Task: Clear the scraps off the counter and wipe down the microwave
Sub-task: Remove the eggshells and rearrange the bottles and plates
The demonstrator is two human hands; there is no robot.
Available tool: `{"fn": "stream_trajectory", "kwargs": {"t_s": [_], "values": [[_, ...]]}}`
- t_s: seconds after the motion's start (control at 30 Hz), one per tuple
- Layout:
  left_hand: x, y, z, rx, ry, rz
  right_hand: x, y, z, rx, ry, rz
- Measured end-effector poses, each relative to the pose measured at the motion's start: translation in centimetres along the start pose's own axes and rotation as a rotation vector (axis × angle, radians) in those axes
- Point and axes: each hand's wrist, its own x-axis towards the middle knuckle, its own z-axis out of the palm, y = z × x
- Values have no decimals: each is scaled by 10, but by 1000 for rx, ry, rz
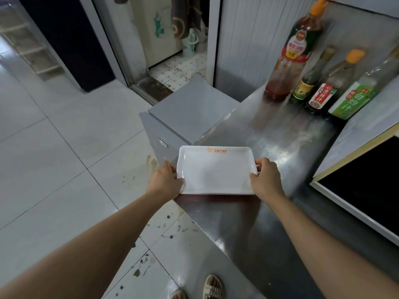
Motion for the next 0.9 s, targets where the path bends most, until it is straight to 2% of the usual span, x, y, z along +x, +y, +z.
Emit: {"fn": "stream_trajectory", "kwargs": {"t_s": [0.17,0.43,0.9], "values": [[3,3,3,6,-39,-1,4,3,-2,5,-108,1],[8,12,9,23,-6,-23,12,3,-7,21,-112,-25],[55,85,-5,-42,5,108,49,-10,-65,-6,36,10]]}}
